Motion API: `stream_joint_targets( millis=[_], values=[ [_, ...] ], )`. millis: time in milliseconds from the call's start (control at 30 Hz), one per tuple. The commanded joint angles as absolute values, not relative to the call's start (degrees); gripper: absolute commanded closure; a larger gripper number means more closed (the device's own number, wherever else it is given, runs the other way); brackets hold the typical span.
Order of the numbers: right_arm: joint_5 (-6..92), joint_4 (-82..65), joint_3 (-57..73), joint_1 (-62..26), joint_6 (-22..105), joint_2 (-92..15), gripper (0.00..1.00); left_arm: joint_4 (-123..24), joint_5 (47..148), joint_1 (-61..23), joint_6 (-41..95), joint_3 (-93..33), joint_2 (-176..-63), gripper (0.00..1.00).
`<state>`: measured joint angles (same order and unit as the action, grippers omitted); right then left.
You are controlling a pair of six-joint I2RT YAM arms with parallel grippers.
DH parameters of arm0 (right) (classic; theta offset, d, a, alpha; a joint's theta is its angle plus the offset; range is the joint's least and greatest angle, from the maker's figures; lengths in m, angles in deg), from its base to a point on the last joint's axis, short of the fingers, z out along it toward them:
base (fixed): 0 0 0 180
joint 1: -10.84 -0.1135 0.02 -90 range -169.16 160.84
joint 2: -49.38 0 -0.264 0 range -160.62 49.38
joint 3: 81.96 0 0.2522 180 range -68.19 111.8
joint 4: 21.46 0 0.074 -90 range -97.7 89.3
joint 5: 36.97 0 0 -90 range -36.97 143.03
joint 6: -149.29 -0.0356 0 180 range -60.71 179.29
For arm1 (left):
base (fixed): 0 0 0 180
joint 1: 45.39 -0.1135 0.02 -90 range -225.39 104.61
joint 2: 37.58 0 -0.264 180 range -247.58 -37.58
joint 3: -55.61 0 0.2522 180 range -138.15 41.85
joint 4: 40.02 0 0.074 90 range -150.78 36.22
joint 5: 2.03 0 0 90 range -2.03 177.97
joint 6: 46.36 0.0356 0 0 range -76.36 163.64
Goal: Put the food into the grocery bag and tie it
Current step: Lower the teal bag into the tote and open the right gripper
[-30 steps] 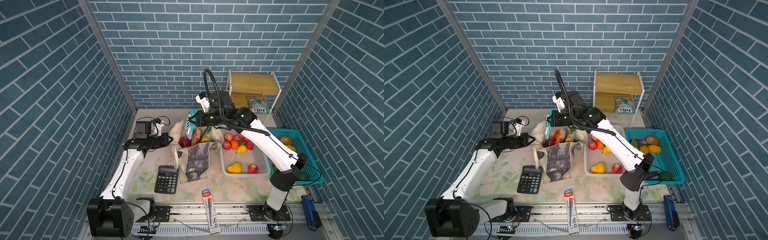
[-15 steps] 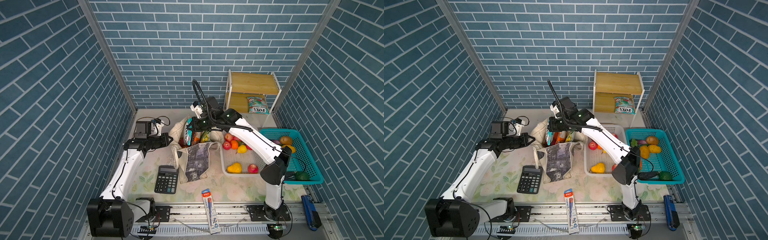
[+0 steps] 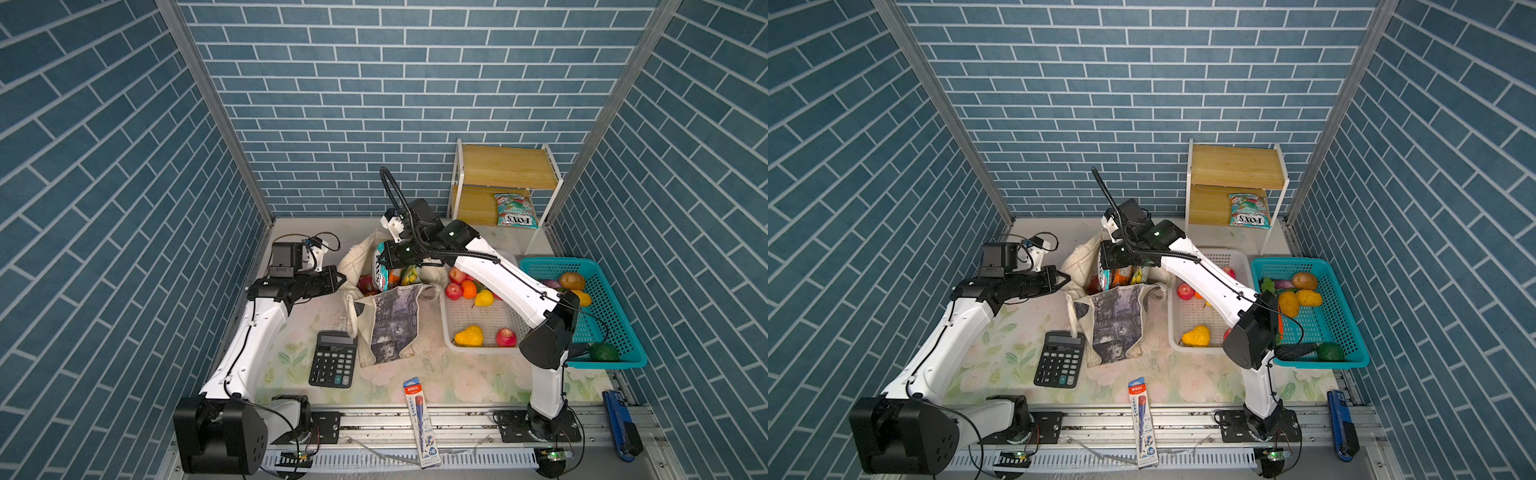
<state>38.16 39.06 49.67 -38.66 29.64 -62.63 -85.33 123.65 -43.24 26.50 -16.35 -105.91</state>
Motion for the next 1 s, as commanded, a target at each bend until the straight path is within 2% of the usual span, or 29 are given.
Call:
stream_joint_targets(
  millis=[0,133,300,333,433,633,967],
  values=[
    [41.1,40.5,49.0,-38.0,33.1,-63.2,0.98,-84.2,123.4,-43.8,27.2,-15.8,-104.5,1.00],
    [43.9,41.7,48.4,-37.9,34.4,-62.9,0.72,-84.2,123.4,-43.8,27.2,-15.8,-104.5,1.00],
    [46.8,42.1,48.5,-37.9,36.2,-60.1,0.54,-84.2,123.3,-43.8,27.2,-15.8,-104.5,1.00],
    [47.6,42.2,48.6,-37.9,36.6,-59.2,0.43,-84.2,123.3,-43.8,27.2,-15.8,-104.6,1.00],
    [51.9,42.9,48.6,-37.8,38.0,-56.3,0.35,-84.2,123.3,-43.8,27.2,-15.8,-104.5,1.00],
    [60.0,44.7,47.6,-36.1,39.9,-50.3,0.27,-84.2,123.2,-43.8,27.2,-15.8,-104.7,1.00],
    [60.0,38.6,30.4,-23.9,34.2,-36.6,0.29,-84.0,123.3,-43.8,27.1,-15.8,-104.8,1.00]
  ],
)
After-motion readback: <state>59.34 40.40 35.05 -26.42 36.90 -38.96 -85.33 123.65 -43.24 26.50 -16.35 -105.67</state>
